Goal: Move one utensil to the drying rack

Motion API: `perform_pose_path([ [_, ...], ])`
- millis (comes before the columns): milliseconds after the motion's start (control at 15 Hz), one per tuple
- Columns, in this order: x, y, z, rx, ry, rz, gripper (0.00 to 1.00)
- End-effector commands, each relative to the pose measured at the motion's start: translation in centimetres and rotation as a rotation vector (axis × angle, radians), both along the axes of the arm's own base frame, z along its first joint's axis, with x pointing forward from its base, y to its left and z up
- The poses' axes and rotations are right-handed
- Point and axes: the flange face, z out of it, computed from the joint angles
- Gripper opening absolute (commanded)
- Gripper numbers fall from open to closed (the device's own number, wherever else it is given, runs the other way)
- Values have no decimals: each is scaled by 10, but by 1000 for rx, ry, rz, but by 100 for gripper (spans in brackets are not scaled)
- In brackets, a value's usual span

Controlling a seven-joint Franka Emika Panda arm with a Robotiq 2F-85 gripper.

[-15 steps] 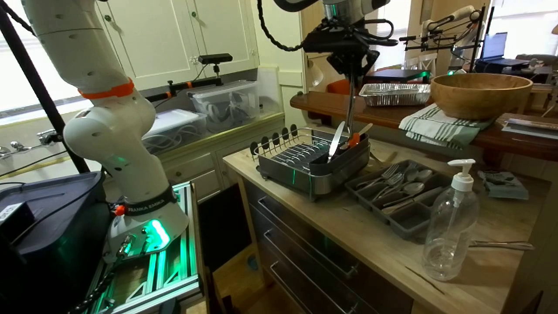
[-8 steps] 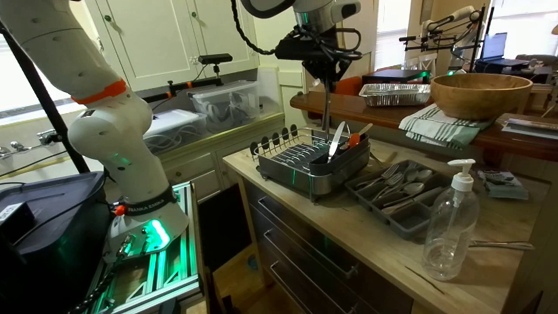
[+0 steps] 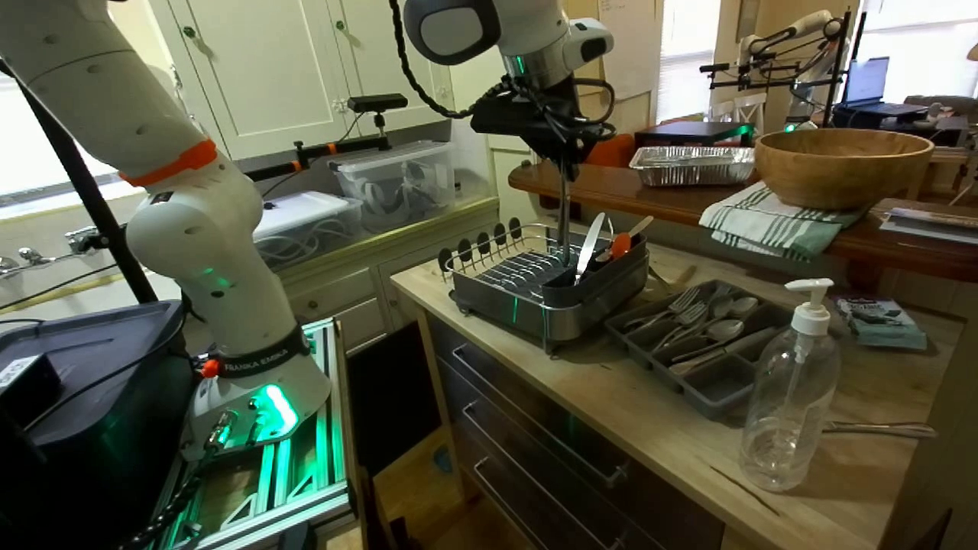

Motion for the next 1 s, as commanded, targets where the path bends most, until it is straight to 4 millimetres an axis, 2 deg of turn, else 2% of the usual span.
perform_pose_path([
  [0, 7, 7, -18, 21, -19, 11, 3],
  [200, 15, 10, -30, 17, -12, 8, 3],
  [600, 30, 1, -50, 6, -9, -44, 3],
  [933, 44, 2, -76, -8, 43, -53, 3],
])
